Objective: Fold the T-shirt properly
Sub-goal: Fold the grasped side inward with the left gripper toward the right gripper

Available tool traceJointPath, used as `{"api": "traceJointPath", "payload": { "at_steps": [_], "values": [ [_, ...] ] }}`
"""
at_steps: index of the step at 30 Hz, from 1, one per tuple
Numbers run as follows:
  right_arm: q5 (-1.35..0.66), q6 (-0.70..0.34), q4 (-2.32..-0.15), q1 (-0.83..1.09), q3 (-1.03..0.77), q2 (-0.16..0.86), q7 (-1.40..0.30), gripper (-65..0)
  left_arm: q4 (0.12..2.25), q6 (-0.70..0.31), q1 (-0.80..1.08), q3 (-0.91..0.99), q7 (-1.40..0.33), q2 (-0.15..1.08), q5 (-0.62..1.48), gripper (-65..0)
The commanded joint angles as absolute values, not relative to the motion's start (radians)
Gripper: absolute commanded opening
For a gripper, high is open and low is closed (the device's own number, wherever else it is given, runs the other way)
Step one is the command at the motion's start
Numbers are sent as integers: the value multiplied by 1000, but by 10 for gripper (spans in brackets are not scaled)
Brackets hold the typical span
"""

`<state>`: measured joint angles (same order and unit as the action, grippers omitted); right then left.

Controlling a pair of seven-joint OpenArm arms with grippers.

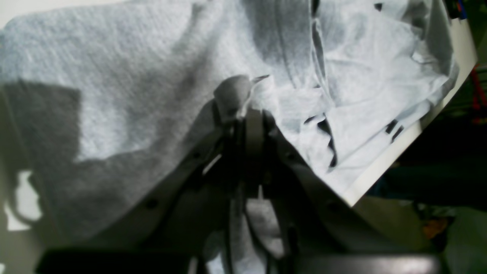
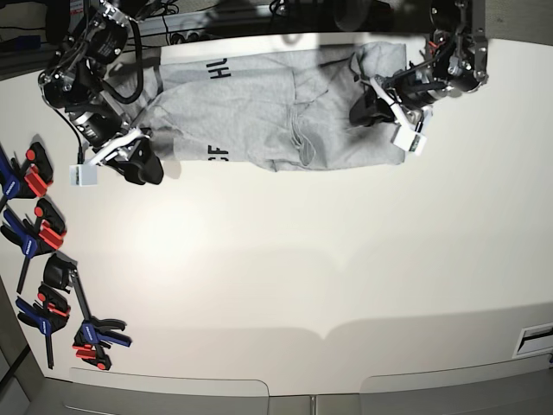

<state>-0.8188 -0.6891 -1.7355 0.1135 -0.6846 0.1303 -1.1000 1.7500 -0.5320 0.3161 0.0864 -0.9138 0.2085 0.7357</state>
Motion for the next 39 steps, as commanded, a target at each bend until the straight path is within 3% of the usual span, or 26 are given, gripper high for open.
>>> {"api": "traceJointPath", "payload": {
  "at_steps": [1,9,22,30,39],
  "values": [
    [-848,-698,-1755,102,-687,144,-1077,-430,1765,-568,311,90,-901,210,785,-650],
    [-847,-698,-1755,102,-687,144,-1079,-430,1769,-698,339,90,-1017,212,900,-650],
    [-844,-698,-1755,102,-687,144,-1077,-430,1771,-698,371,-3,-1024,212,909,-650],
    [-844,-698,-1755,102,-687,144,-1077,-430,1832,-698,364,-152,-907,212,706,-650],
    [-845,-698,-1755,102,-687,144,-1076,-430,1835,-698,363,-179,-955,215,707,-650]
  ]
}}
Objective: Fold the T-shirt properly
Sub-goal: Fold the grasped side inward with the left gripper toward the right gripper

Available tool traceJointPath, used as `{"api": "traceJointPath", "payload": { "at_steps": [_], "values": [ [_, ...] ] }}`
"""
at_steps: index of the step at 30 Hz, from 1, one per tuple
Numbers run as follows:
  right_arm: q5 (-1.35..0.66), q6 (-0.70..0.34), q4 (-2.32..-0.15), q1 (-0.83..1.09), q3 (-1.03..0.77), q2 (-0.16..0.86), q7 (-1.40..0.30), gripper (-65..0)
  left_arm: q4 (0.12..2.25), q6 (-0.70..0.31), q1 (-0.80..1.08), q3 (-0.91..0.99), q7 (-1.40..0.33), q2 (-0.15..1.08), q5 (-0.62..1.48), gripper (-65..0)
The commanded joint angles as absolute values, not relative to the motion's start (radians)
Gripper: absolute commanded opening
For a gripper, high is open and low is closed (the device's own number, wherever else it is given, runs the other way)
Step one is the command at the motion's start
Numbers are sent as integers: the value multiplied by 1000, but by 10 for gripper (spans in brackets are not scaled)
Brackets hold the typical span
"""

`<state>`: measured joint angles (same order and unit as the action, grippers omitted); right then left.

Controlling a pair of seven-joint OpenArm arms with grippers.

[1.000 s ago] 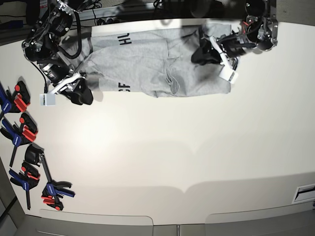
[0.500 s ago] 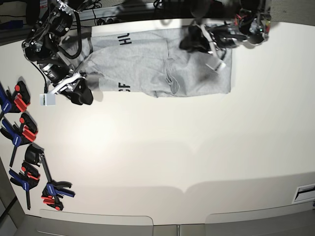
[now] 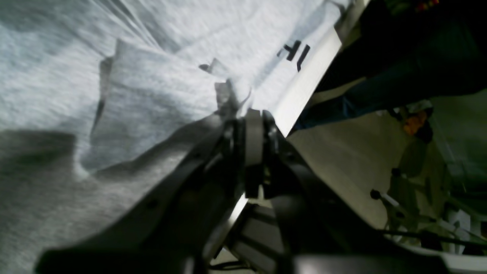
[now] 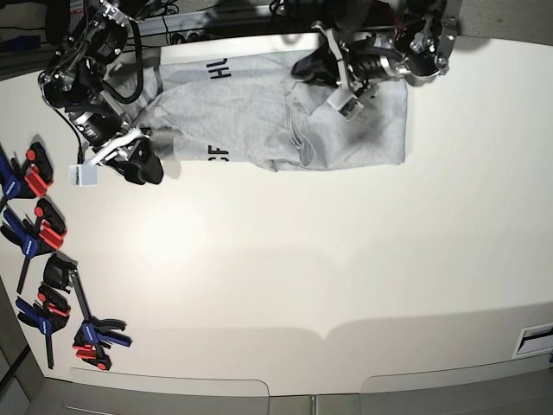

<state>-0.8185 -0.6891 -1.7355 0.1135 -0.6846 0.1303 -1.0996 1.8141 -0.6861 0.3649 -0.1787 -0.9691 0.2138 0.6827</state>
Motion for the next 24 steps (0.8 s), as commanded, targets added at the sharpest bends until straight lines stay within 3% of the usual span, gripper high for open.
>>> {"api": "traceJointPath", "payload": {
  "at_steps": [1,3,8,16,22,24],
  "values": [
    [-845,-698,-1755,102,-687,144,-1076,-430,1835,-698,363,-179,-965,214,707,-650],
    [-845,-698,-1755,102,-687,144,-1076,-430,1835,-698,365,-179,-973,215,707,-647],
    [-845,-698,-1755,102,-687,144,-1076,-430,1835,-698,366,-179,-973,215,735,-526],
    [-845,-698,-1755,102,-687,144,-1068,-430,1887,-698,363,-157,-999,220,791,-514],
    [-844,-698,-1755,93,-687,154,-1041,-430,2056,-698,363,-84,-951,219,819,-425],
    [-833,-698,-1755,80,-687,168,-1040,-429,2082,-698,367,-46,-904,219,795,-423]
  ]
}}
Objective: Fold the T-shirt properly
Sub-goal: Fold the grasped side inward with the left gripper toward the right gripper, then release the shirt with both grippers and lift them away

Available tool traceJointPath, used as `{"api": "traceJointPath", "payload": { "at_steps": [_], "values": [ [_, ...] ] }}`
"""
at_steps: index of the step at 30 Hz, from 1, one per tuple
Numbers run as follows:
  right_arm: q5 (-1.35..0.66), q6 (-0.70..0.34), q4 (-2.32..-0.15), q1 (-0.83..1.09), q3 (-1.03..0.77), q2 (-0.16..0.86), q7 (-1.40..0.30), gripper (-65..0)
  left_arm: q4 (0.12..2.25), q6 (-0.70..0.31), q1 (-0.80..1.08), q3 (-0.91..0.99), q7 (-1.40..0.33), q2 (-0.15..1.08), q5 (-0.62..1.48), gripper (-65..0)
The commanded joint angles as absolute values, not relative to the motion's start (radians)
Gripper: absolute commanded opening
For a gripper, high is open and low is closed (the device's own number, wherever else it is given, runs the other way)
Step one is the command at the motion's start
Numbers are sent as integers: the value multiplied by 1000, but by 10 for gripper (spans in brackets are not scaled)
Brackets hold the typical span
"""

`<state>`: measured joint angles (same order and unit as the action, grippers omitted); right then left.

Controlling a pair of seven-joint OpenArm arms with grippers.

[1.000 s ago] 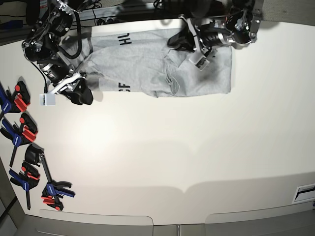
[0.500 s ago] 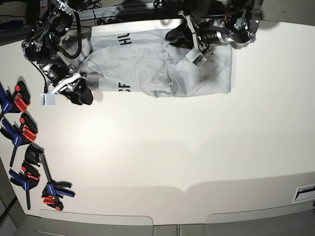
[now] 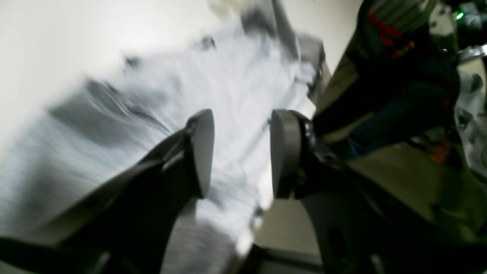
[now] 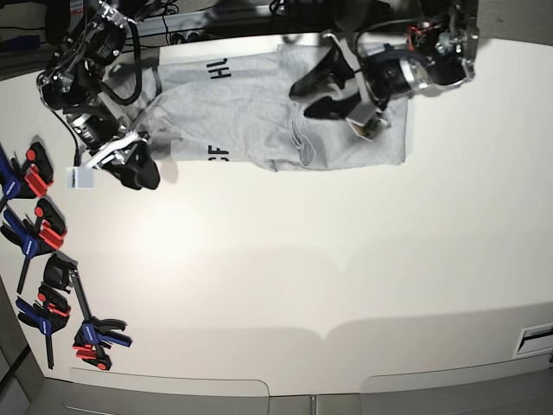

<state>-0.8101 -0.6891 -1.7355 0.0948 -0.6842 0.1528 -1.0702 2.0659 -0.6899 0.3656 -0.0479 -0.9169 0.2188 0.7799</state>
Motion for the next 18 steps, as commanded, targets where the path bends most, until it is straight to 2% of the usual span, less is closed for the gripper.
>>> {"api": "traceJointPath", "payload": {
  "at_steps": [1,7,12,13,15,18],
  "values": [
    [-821,-698,-1755,72,-687,179,-1040,-429,2085,-698,368,-27,-877,219,768,-423],
    [-777,-698,-1755,50,-687,244,-1039,-414,2085,-698,369,88,-840,220,670,-423],
    [-704,-697,-1739,55,-687,274,-1040,-287,2085,-698,369,165,-840,220,670,-423],
    [-706,-669,-1723,61,-687,281,-1039,-267,2085,-698,369,172,-840,220,670,-423],
    [-708,-640,-1682,76,-687,291,-1044,-244,2083,-698,369,176,-844,220,669,-423],
    [-720,-596,-1608,102,-688,298,-1100,-245,2080,-698,377,176,-843,220,670,-423]
  ]
}}
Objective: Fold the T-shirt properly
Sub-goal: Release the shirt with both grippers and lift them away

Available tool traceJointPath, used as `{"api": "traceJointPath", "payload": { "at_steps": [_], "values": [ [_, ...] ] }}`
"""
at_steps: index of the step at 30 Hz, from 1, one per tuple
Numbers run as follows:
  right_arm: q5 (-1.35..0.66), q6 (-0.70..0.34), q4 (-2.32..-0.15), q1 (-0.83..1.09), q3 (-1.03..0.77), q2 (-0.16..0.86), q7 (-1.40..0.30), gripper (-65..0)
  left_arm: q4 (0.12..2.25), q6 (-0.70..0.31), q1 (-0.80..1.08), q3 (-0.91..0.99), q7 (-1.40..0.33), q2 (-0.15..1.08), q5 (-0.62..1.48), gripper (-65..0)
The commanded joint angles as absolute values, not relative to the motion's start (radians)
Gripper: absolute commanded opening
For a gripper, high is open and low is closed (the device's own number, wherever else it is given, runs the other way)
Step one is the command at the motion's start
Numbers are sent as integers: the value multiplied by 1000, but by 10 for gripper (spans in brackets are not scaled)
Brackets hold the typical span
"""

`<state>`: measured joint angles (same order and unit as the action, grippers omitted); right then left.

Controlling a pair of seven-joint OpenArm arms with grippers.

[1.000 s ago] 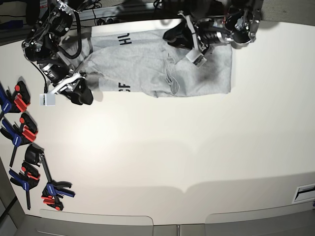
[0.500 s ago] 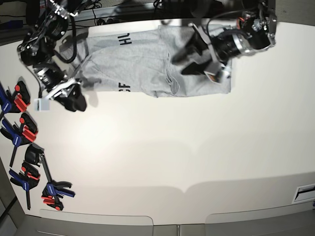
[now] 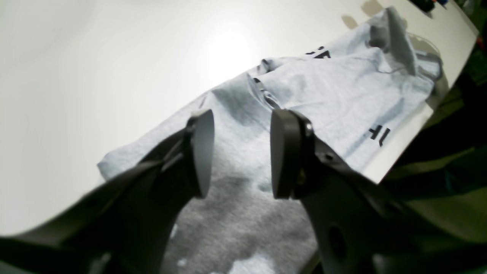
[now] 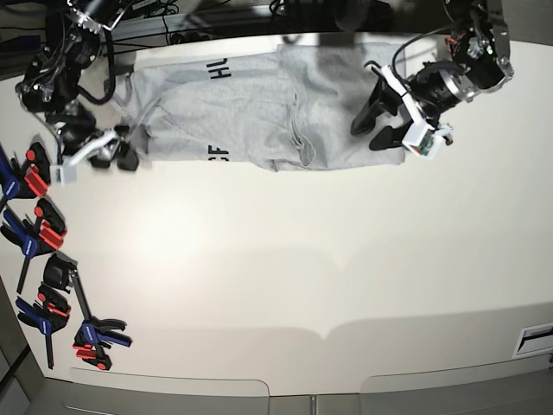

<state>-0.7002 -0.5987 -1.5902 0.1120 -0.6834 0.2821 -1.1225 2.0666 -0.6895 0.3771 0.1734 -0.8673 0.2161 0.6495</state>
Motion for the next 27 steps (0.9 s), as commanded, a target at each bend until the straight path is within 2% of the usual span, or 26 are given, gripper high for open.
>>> {"api": "traceJointPath", "payload": {
  "at_steps": [1,7,12,18,27],
  "values": [
    [-729,-590,-1586,113,-688,299,-1118,-245,2080,-698,380,176,-843,221,669,-423],
    [-738,-577,-1547,153,-715,299,-1134,-245,2080,-698,385,176,-844,223,669,-423],
    [-734,-514,-1547,153,-760,299,-1135,-245,2080,-698,385,176,-844,223,669,-423],
    [-712,-508,-1539,153,-758,293,-1149,-246,2080,-698,385,176,-844,223,669,-423],
    [-723,-507,-1393,152,-758,294,-1169,-246,2080,-698,385,176,-844,223,669,-423]
  ]
}}
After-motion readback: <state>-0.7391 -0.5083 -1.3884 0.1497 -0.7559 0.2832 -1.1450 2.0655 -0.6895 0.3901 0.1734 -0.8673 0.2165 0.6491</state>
